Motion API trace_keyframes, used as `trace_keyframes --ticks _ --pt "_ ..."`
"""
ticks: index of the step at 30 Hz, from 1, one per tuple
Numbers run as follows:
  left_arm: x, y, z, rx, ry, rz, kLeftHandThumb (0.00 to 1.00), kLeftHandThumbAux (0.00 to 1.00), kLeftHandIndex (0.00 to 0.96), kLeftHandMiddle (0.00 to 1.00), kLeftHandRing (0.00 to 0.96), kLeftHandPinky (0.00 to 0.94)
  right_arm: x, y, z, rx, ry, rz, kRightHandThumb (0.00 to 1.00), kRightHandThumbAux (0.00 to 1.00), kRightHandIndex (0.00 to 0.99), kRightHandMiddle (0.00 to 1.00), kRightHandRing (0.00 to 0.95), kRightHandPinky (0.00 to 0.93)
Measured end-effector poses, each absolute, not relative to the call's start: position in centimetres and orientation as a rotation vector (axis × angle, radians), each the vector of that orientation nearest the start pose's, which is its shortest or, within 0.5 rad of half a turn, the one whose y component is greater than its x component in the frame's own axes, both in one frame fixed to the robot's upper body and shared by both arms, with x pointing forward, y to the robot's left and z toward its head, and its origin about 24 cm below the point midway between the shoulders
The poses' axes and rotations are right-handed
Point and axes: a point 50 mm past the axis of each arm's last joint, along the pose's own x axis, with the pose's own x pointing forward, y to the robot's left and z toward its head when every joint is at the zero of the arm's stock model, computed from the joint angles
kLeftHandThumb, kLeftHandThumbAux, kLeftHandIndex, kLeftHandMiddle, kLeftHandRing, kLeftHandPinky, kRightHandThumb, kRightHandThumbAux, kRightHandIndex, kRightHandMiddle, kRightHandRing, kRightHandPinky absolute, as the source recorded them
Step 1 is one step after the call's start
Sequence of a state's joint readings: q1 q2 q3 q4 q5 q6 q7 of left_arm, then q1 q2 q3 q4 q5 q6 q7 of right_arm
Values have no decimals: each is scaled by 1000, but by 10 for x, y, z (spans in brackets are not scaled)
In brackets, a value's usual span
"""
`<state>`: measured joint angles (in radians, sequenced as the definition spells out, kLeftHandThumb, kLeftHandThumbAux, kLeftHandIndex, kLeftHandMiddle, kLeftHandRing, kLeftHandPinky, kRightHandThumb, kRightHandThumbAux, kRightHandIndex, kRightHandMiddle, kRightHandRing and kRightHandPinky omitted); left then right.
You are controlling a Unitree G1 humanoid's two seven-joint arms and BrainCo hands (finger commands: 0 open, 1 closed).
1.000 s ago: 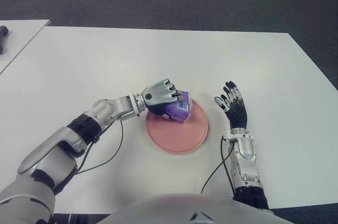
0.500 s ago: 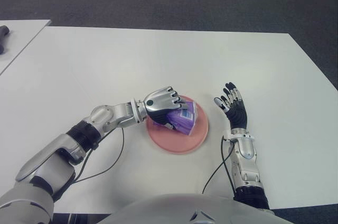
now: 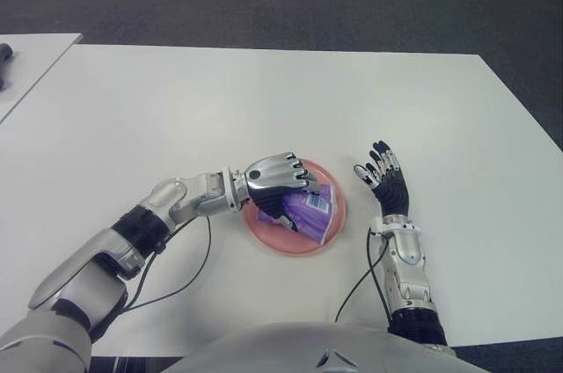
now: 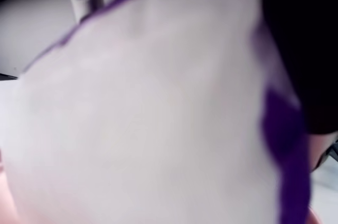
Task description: Put the tissue paper into the plate.
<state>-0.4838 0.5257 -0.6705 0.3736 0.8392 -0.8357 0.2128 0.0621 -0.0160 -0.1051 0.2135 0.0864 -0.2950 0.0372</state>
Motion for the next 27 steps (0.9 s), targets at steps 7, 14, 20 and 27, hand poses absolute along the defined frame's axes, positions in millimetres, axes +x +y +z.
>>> trace_keyframes --ticks 7,14,20,27 --pt "263 77 62 1302 -949 -1004 64 399 37 44 37 35 233 -191 3 69 -5 -80 1 745 0 0 0 25" --pt "265 82 67 1405 -949 -989 4 361 2 2 2 2 229 -196 1 51 -1 -84 0 720 0 0 0 23" --pt "263 85 67 1417 -907 -992 0 366 0 0 0 0 233 -193 2 53 -7 -66 0 757 0 0 0 37" --pt "262 84 67 1444 -906 -972 0 367 0 0 0 0 234 -191 0 57 -3 -54 0 783 0 0 0 34"
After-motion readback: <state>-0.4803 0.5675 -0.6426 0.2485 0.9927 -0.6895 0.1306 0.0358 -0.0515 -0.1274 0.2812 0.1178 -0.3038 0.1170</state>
